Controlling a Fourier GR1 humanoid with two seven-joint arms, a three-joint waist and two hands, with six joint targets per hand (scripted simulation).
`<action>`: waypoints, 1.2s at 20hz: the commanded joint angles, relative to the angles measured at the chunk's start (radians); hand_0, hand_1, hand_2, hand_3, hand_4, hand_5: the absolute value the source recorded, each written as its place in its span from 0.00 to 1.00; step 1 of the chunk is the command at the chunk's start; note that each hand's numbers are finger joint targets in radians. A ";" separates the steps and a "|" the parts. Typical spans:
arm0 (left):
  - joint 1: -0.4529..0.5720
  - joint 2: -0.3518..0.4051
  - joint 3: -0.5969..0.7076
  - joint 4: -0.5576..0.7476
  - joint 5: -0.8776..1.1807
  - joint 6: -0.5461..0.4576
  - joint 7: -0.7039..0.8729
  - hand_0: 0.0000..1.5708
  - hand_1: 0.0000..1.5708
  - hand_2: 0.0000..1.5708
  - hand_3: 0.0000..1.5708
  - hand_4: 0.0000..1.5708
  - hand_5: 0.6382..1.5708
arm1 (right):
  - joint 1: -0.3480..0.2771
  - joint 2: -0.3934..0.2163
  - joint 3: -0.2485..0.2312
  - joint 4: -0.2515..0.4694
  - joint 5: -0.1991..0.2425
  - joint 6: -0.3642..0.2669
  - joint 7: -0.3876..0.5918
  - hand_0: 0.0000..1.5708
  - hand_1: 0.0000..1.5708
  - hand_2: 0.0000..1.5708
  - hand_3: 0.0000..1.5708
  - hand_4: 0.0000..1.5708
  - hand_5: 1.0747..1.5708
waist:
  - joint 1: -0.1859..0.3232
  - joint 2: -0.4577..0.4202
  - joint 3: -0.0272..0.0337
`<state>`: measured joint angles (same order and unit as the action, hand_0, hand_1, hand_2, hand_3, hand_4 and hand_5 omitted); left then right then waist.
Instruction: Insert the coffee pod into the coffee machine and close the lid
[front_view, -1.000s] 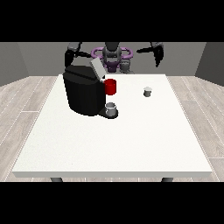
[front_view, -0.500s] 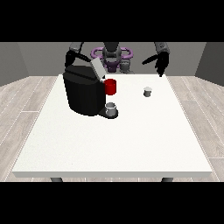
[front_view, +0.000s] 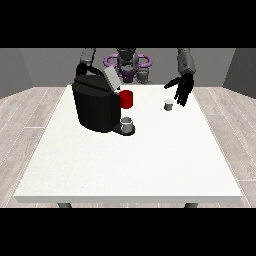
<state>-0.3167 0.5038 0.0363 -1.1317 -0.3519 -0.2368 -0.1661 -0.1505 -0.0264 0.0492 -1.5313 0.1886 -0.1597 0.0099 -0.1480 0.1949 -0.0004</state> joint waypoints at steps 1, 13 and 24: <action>-0.018 0.036 -0.006 0.096 -0.056 -0.006 -0.093 0.00 0.00 0.00 0.00 0.00 1.00 | -0.008 0.005 -0.022 0.051 -0.016 -0.001 -0.038 0.00 0.00 0.00 0.00 0.00 1.00 | 0.022 0.046 0.0001; -0.174 -0.086 -0.087 0.222 -0.291 0.220 -0.062 0.57 0.57 0.61 0.52 0.24 1.00 | -0.118 0.026 0.007 0.171 -0.010 -0.050 0.019 0.00 0.00 0.00 0.00 0.00 1.00 | 0.037 0.022 0.0002; -0.181 -0.020 -0.155 0.368 -0.469 0.240 -0.130 0.56 0.56 0.64 0.52 0.18 1.00 | -0.121 -0.021 -0.057 0.228 -0.059 0.022 -0.052 0.00 0.00 0.00 0.00 0.00 1.00 | 0.015 0.048 0.0003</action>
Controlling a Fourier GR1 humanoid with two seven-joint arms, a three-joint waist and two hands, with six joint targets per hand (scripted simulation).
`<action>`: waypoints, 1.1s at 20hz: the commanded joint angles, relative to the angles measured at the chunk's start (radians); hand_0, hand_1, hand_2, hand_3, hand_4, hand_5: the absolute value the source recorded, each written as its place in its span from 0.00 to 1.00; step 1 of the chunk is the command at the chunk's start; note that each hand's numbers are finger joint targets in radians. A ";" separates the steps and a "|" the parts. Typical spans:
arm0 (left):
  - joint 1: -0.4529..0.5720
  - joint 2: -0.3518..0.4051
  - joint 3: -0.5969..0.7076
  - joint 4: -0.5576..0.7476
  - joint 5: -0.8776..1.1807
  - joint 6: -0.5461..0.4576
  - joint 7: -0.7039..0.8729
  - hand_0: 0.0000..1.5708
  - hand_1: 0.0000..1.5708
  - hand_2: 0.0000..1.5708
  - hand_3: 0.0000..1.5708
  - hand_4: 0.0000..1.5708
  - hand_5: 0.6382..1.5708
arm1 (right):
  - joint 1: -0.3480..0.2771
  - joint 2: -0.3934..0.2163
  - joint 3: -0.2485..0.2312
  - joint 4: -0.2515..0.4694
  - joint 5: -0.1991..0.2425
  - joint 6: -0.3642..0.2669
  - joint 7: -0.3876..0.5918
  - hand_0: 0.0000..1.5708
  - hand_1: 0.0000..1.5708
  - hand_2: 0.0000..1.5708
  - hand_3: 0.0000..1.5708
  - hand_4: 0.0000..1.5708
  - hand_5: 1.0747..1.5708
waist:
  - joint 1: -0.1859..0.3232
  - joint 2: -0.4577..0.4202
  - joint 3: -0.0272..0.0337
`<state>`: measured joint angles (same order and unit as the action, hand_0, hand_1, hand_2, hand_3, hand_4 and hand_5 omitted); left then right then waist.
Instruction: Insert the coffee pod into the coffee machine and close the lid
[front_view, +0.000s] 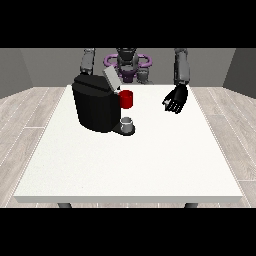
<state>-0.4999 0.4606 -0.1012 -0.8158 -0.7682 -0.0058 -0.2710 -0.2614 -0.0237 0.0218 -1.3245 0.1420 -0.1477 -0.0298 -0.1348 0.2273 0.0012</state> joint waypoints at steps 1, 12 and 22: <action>0.016 -0.027 -0.058 0.047 -0.090 -0.018 0.090 0.48 0.48 0.59 0.49 0.22 1.00 | 0.023 0.006 -0.001 0.019 -0.001 -0.003 0.020 0.00 0.00 0.00 0.00 0.00 1.00 | -0.012 -0.057 -0.0010; -0.051 -0.029 -0.002 0.114 -0.102 -0.052 -0.066 0.76 0.76 0.82 0.77 0.32 1.00 | 0.004 -0.052 -0.060 0.124 0.030 -0.030 0.030 0.00 0.00 0.00 0.00 0.00 1.00 | 0.042 -0.091 -0.0013; -0.168 -0.065 0.062 0.073 -0.009 -0.258 -0.031 0.89 0.89 0.89 0.84 0.32 1.00 | 0.010 -0.042 -0.031 0.161 0.053 -0.022 0.055 0.00 0.00 0.00 0.00 0.00 1.00 | 0.028 -0.193 -0.0013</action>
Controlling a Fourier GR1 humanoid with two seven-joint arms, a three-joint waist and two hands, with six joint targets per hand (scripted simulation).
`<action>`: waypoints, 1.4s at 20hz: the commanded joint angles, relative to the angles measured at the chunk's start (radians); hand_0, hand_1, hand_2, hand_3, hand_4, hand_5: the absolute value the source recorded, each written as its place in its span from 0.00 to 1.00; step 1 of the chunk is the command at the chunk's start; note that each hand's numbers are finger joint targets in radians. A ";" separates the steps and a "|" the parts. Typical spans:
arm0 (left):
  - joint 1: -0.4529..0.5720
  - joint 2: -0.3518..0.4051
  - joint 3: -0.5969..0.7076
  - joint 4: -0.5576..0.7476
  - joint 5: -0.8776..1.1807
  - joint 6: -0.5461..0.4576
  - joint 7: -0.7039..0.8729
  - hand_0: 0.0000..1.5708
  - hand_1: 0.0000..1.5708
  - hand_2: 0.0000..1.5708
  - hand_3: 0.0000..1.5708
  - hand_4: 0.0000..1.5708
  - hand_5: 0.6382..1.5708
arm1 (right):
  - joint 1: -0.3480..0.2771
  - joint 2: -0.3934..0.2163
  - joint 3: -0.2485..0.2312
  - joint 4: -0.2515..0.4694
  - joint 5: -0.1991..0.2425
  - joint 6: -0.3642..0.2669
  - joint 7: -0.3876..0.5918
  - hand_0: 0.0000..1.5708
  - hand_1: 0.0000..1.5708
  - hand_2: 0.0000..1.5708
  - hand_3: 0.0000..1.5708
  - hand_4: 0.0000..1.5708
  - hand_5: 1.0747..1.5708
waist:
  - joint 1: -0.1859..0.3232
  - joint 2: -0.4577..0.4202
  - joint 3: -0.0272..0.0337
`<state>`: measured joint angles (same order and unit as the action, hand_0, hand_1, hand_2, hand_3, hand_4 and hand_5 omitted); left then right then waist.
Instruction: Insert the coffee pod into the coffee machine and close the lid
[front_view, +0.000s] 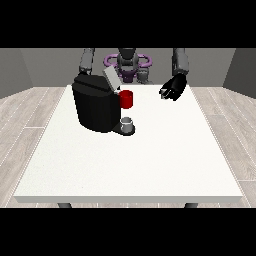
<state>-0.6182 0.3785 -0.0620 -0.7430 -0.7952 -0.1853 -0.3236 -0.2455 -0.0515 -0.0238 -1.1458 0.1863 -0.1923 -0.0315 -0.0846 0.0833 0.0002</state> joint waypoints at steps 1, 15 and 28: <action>-0.028 0.009 0.000 -0.045 0.017 -0.121 -0.010 0.88 0.88 0.88 0.84 0.31 1.00 | 0.003 -0.025 -0.024 0.045 -0.004 0.009 -0.010 0.00 0.00 0.00 0.00 0.00 1.00 | 0.024 -0.047 0.0001; -0.322 -0.055 0.094 -0.062 0.043 -0.209 0.225 0.90 0.90 0.90 0.88 0.34 1.00 | -0.064 0.050 0.051 -0.019 0.003 0.022 -0.023 0.00 0.00 0.00 0.00 0.00 1.00 | -0.116 0.002 -0.0002; -0.545 0.073 0.199 -0.008 0.080 -0.280 0.277 0.77 0.77 0.81 0.80 0.31 1.00 | -0.151 -0.038 -0.004 -0.099 -0.031 0.055 -0.017 0.00 0.00 0.00 0.00 0.00 1.00 | -0.201 0.114 -0.0001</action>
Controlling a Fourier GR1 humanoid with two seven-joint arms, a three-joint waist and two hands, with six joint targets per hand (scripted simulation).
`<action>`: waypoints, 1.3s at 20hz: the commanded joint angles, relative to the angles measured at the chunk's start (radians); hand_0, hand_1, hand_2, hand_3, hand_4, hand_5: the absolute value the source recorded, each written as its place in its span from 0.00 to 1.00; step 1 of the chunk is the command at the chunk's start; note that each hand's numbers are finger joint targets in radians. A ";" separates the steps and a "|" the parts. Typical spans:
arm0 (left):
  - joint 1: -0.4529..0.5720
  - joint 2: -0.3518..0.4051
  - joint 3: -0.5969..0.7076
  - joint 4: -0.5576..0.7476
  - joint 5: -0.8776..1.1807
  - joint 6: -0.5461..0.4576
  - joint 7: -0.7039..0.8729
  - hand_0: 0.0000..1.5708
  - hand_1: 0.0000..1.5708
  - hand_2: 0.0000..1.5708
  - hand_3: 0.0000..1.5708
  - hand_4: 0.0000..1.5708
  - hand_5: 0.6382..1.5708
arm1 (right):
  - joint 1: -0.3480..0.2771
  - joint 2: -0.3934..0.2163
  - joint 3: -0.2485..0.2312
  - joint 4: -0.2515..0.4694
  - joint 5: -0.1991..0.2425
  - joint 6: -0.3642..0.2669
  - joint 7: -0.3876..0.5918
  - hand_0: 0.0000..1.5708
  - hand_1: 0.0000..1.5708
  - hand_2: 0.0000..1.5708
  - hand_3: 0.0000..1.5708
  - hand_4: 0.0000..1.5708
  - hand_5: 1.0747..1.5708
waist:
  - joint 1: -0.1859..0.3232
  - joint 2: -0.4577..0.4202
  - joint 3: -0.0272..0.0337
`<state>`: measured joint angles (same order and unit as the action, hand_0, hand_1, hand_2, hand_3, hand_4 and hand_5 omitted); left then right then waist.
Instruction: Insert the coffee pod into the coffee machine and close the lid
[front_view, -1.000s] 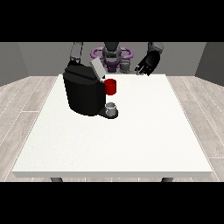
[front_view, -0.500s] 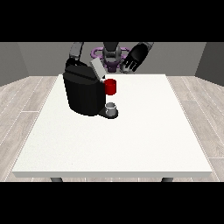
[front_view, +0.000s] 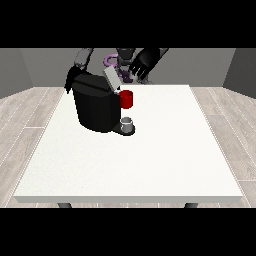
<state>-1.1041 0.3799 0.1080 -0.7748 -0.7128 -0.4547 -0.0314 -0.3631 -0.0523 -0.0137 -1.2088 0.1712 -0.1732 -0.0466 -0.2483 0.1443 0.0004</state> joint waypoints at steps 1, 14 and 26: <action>-0.024 -0.014 0.004 0.020 -0.020 0.047 0.035 0.78 0.78 0.81 0.80 0.31 1.00 | -0.033 -0.039 -0.031 -0.031 -0.033 0.041 0.030 0.00 0.00 0.00 0.00 0.17 1.00 | -0.042 0.032 -0.0002; -0.158 0.051 0.016 0.053 -0.021 0.000 -0.020 0.75 0.75 0.79 0.77 0.30 1.00 | -0.123 -0.051 -0.072 -0.012 -0.026 -0.002 0.009 0.00 0.00 0.00 0.00 0.00 1.00 | -0.026 0.162 0.0002; -0.098 0.010 0.004 0.095 -0.038 0.042 -0.046 0.76 0.76 0.79 0.76 0.27 1.00 | -0.090 -0.063 -0.083 -0.021 -0.036 0.006 0.008 0.00 0.00 0.00 0.00 0.11 1.00 | -0.034 0.155 -0.0001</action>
<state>-1.2362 0.4028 0.1221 -0.6885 -0.7402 -0.4336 -0.0596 -0.4562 -0.0804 -0.0712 -1.2324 0.1530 -0.1914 -0.0260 -0.2795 0.2894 0.0015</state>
